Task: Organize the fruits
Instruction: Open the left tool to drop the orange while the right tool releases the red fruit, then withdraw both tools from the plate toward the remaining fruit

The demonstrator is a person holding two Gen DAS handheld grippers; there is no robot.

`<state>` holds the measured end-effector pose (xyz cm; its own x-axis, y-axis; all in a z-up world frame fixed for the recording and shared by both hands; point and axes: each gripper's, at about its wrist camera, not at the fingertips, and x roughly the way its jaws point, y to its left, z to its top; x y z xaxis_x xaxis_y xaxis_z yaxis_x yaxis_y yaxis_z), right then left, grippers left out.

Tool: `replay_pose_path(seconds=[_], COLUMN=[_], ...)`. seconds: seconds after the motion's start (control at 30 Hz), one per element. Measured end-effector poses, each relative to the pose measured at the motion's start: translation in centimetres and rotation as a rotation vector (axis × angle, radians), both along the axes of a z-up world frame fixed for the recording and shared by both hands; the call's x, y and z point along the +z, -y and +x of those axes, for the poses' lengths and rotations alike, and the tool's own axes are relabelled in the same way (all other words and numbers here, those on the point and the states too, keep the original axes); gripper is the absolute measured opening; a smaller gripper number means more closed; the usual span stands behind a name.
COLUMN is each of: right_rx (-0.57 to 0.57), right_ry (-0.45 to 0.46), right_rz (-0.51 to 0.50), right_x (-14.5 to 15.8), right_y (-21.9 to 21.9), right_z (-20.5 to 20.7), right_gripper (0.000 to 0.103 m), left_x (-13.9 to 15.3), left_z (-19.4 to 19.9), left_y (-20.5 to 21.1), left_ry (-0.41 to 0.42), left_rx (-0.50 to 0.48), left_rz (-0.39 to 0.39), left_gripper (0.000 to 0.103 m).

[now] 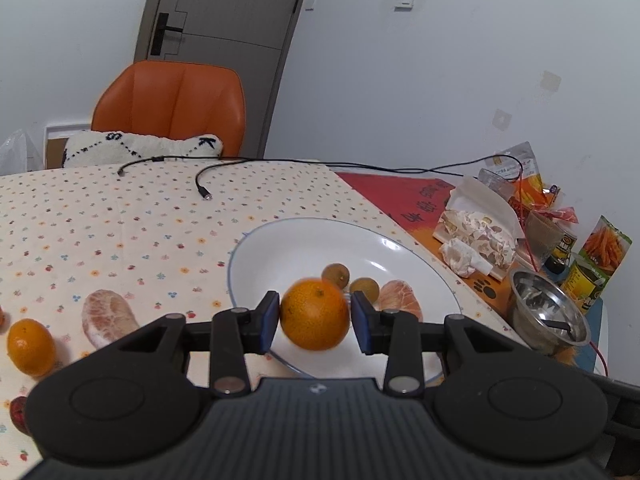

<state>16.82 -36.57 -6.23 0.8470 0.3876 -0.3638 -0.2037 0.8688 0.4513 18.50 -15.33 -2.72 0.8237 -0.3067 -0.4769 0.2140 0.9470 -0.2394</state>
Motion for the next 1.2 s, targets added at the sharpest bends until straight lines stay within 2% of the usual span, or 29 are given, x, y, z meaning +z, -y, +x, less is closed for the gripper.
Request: replay_pose_path(seconds=[0.2,0.4,0.67,0.77,0.9,1.1,1.2], right_rx=[0.017,0.028,0.032,0.018,0.017,0.034,0.039], right_ry=[0.007,0.026,0.061,0.073,0.081,0.102,0.108], right_rz=[0.004,-0.001,-0.004,-0.006,-0.017,-0.040,-0.048], right_x=[0.2,0.9,2.1,2.3,2.6,3.4,3.7], right_y=[-0.8,-1.5,-2.5,-2.8,-3.3,-4.2,-4.7], right_z=[0.2,0.3,0.5,0.2,-0.4,-1.4,-2.0], right_gripper=[0.022,0.022,0.023,0.028,0.049,0.064,0.075], left_x=[0.8,0.9,1.6,2.0,2.2,2.8,3.1], left_z=[-0.5,-1.2,-2.4,-3.0,-3.6,-4.8,-5.4], left_y=[-0.9,-1.9,-3.2,-3.7,-4.3,-5.3,-5.8], left_ry=[0.022,0.010,0.028,0.040,0.044,0.070,0.084], left_rx=[0.022,0.042,0.083,0.096,0.099,0.116,0.123], left_rz=[0.006,0.019,0.032,0.034,0.029,0.022,0.022], left_gripper=[0.039,0.041,0.052,0.054,0.055,0.065,0.072])
